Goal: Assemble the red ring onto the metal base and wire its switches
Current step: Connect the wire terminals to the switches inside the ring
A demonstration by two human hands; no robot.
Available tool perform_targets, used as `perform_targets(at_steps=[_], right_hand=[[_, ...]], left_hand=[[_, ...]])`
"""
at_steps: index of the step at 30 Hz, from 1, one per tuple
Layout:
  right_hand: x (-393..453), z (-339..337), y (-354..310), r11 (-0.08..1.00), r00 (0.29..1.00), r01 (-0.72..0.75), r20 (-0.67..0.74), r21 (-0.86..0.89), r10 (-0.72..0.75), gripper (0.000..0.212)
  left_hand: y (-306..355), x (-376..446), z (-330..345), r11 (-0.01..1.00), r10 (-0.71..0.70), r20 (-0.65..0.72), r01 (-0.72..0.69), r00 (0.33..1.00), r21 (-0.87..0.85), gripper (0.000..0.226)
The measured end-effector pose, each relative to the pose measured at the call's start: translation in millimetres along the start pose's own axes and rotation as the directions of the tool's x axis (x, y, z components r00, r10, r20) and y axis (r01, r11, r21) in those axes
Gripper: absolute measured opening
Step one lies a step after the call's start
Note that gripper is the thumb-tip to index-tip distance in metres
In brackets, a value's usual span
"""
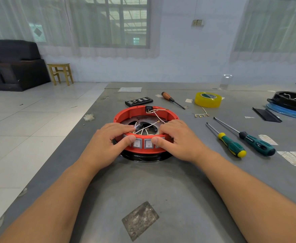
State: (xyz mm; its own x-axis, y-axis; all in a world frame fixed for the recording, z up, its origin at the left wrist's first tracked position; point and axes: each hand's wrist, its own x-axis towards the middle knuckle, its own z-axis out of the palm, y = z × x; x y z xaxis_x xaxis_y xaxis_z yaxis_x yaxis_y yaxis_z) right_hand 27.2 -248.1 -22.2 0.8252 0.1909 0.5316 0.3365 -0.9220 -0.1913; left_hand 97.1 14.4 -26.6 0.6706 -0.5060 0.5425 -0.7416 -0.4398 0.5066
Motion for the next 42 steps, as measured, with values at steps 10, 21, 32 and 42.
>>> perform_targets(at_steps=[10, 21, 32, 42], right_hand=[[-5.6, -6.0, 1.5, 0.998, 1.0, 0.008, 0.019, 0.057, -0.009, 0.045], [-7.1, -10.6, 2.7, 0.948, 0.973, -0.157, -0.122, 0.275, 0.197, 0.035], [55.3, -50.2, 122.8, 0.681, 0.664, -0.693, 0.158, -0.236, 0.731, 0.039], [65.8, -43.9, 177.9, 0.659, 0.585, -0.533, 0.333, -0.53, 0.74, 0.047]], left_hand=[[-3.7, -2.4, -1.3, 1.0, -0.007, 0.009, 0.007, 1.0, -0.006, 0.049], [20.6, -2.1, 24.7, 0.986, 0.101, -0.041, -0.094, 0.994, 0.14, 0.04], [21.5, 5.4, 42.0, 0.978, 0.059, -0.065, -0.044, 0.996, 0.203, 0.039], [13.9, 5.5, 42.8, 0.976, 0.081, -0.066, -0.065, 0.995, 0.207, 0.036]])
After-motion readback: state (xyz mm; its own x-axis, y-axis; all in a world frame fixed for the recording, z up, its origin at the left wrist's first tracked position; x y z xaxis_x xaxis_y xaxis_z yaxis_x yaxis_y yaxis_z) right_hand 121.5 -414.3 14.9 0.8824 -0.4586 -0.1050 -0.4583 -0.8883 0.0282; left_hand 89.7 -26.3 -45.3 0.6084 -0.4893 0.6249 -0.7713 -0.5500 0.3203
